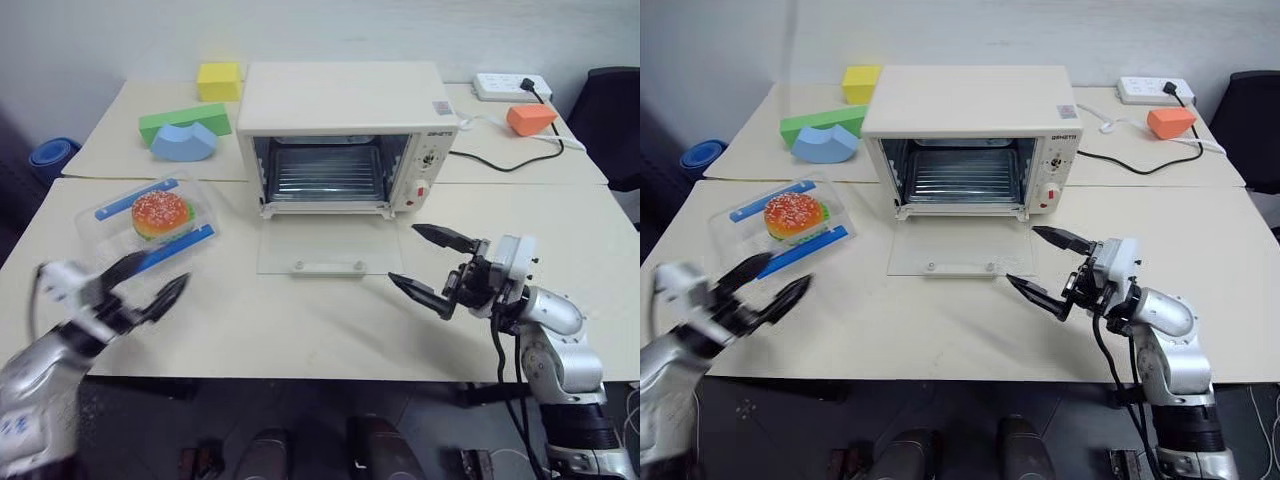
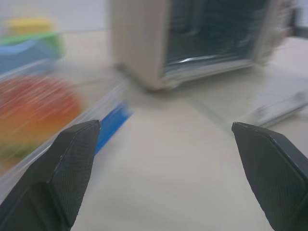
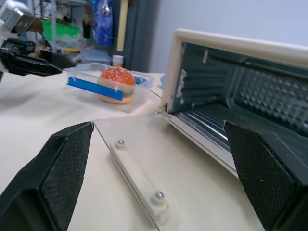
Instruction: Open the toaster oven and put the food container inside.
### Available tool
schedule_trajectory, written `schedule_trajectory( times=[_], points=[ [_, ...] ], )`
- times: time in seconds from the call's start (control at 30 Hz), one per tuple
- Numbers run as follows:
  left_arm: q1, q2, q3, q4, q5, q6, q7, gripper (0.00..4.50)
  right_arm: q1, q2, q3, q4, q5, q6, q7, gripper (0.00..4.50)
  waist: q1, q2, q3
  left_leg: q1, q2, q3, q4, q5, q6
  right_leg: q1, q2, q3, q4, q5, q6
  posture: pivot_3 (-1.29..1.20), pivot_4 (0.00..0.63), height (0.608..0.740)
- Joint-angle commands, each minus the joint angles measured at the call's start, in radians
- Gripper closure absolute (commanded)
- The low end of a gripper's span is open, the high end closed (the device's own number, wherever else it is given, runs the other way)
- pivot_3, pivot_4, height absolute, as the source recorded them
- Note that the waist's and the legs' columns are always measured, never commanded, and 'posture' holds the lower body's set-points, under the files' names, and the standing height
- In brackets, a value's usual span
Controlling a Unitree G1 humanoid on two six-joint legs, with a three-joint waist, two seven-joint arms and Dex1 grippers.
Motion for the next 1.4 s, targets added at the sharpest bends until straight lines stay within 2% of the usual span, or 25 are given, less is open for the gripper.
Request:
schedule_trajectory(
  times=[0.03, 0.2, 0.27, 0.4, 0.53, 0.63, 0.8, 0.93, 1.03, 1.4],
  points=[
    [0.058, -0.019, 0.174, 0.054, -0.054, -0.04, 0.071, 0.02, -0.017, 0.019, 0.015, -0.01, 0.002, -0.04, 0.027, 0.0, 0.006, 0.0, 0.0, 0.0, 0.0, 0.0, 0.0, 0.0, 0.0, 0.0, 0.0, 0.0, -0.001, 0.0, 0.0, 0.0, 0.15, 0.74],
    [0.077, 0.002, 0.247, 0.138, -0.09, -0.024, 0.102, 0.02, -0.001, 0.038, 0.031, -0.05, 0.027, -0.003, 0.011, 0.0, 0.033, -0.002, -0.001, 0.001, -0.001, -0.003, 0.001, 0.0, 0.0, 0.003, -0.001, -0.002, -0.004, 0.0, 0.0, 0.0, 0.15, 0.74],
    [0.039, 0.041, 0.238, 0.151, -0.084, -0.012, 0.118, 0.02, 0.004, 0.037, 0.035, -0.065, 0.025, 0.002, 0.002, 0.0, 0.039, -0.002, -0.001, 0.0, -0.001, -0.003, 0.001, 0.0, 0.001, 0.003, -0.002, -0.002, -0.004, 0.0, 0.0, 0.0, 0.15, 0.74],
    [-0.112, 0.16, 0.197, 0.158, -0.16, 0.164, 0.172, 0.02, 0.008, 0.024, 0.027, -0.09, 0.021, 0.014, -0.012, 0.0, 0.046, -0.003, -0.002, 0.0, 0.0, -0.005, 0.0, 0.0, 0.0, 0.003, -0.001, -0.004, -0.004, 0.001, -0.001, 0.0, 0.15, 0.74],
    [-0.311, 0.323, 0.085, 0.251, -0.131, 0.443, 0.328, 0.02, 0.02, -0.004, 0.013, -0.11, 0.029, 0.041, -0.014, 0.0, 0.039, -0.003, -0.002, 0.0, -0.001, -0.004, -0.001, 0.0, 0.0, 0.002, -0.002, -0.003, -0.003, 0.001, -0.001, 0.0, 0.15, 0.74],
    [-0.403, 0.396, 0.0, 0.341, -0.089, 0.58, 0.375, 0.02, 0.024, -0.017, 0.009, -0.124, 0.035, 0.059, -0.017, 0.0, 0.018, -0.003, -0.002, 0.0, -0.001, -0.003, -0.003, 0.0, 0.0, 0.0, -0.001, -0.002, -0.002, 0.001, -0.001, 0.0, 0.15, 0.74],
    [-0.614, 0.452, -0.116, 0.505, -0.047, 0.809, 0.445, 0.02, 0.041, -0.029, -0.009, -0.154, 0.029, 0.072, -0.042, 0.0, -0.002, -0.004, -0.002, -0.002, -0.001, -0.002, -0.003, 0.002, -0.004, -0.003, 0.0, -0.002, 0.003, 0.0, -0.001, 0.0, 0.15, 0.74],
    [-0.679, 0.451, -0.18, 0.549, -0.013, 0.85, 0.414, 0.02, 0.063, -0.021, -0.007, -0.183, 0.018, 0.076, -0.064, 0.0, -0.006, -0.005, -0.002, -0.002, -0.001, -0.001, -0.002, 0.002, -0.005, -0.003, 0.0, -0.001, 0.004, 0.001, -0.001, 0.0, 0.15, 0.74],
    [-0.701, 0.458, -0.202, 0.587, 0.035, 0.827, 0.421, 0.62, 0.068, -0.019, -0.004, -0.194, 0.013, 0.076, -0.082, 0.0, -0.008, -0.005, -0.002, -0.002, -0.001, 0.0, -0.002, 0.002, -0.006, -0.003, 0.0, 0.0, 0.003, 0.0, -0.001, 0.0, 0.15, 0.74],
    [-0.716, 0.48, -0.202, 0.56, 0.101, 0.799, 0.385, 4.13, 0.085, -0.027, 0.001, -0.153, -0.019, 0.057, -0.077, 0.0, -0.003, -0.005, -0.002, -0.002, -0.001, -0.001, -0.002, 0.003, -0.007, -0.004, 0.0, 0.0, 0.003, 0.0, -0.001, 0.0, 0.15, 0.74]
  ],
)
